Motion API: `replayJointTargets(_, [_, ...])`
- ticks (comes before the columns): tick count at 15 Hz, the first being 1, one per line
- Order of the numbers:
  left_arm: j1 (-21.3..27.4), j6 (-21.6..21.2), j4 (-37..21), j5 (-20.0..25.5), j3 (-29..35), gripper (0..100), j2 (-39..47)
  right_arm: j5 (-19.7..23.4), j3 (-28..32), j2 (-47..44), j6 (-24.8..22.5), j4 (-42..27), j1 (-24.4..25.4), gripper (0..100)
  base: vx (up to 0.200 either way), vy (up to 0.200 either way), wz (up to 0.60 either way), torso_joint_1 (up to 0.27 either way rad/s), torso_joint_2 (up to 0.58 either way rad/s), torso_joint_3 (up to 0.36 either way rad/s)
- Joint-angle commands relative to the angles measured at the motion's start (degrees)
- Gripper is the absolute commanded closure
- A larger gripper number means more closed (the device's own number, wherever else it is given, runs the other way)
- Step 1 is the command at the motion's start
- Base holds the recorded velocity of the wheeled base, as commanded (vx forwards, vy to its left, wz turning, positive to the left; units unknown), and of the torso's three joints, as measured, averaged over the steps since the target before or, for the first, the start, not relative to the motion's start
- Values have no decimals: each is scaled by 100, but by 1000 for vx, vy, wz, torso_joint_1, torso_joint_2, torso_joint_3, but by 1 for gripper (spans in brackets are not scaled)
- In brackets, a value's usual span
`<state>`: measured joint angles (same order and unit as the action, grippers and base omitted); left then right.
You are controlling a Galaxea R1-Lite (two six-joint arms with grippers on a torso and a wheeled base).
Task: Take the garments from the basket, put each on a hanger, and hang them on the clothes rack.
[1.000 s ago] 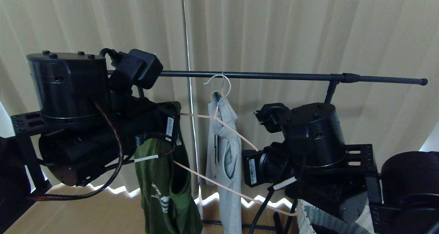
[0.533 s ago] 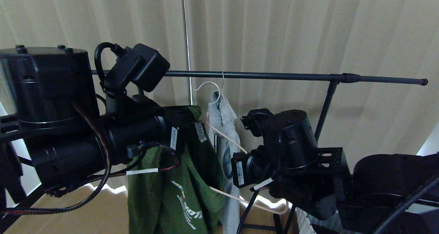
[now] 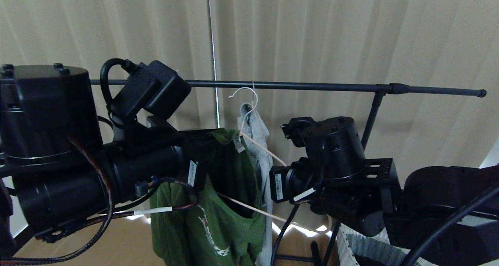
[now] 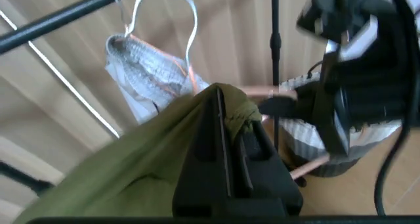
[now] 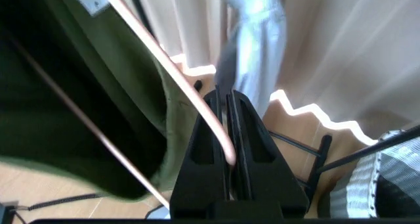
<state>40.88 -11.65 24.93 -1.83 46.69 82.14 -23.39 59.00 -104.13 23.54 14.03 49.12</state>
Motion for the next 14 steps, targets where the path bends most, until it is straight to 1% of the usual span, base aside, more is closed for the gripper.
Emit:
replayJointTargets(1, [-194, -39, 3, -19, -55, 100, -190, -7, -73, 192, 1, -23, -209, 100, 0, 0, 0, 0, 0, 0])
replayJointTargets(3, [-677, -188, -23, -28, -46, 100, -313, 1, -284, 420, -16, -23, -359, 100, 0, 0, 0, 0, 0, 0])
replayJointTargets(4, [-1099, -355, -6, -63, -37, 100, -295, 1, -433, 587, -16, -23, -385, 100, 0, 0, 0, 0, 0, 0])
replayJointTargets(5, [-1398, -469, -6, -54, -11, 100, -277, 10, -609, 710, -16, -14, -376, 100, 0, 0, 0, 0, 0, 0])
replayJointTargets(6, [-1530, -478, -6, -63, 24, 100, -260, 10, -776, 807, -16, 12, -376, 100, 0, 0, 0, 0, 0, 0])
replayJointTargets(8, [-1706, -478, -6, -125, 95, 100, -128, 19, -1066, 1053, -7, 38, -368, 100, 0, 0, 0, 0, 0, 0])
replayJointTargets(11, [-1688, -487, -6, -503, 244, 100, 56, 37, -1198, 1281, -7, 29, -341, 100, 0, 0, 0, 0, 0, 0])
replayJointTargets(14, [-1574, -487, -6, -520, 262, 100, 100, 89, -1321, 1431, -7, 38, -174, 100, 0, 0, 0, 0, 0, 0])
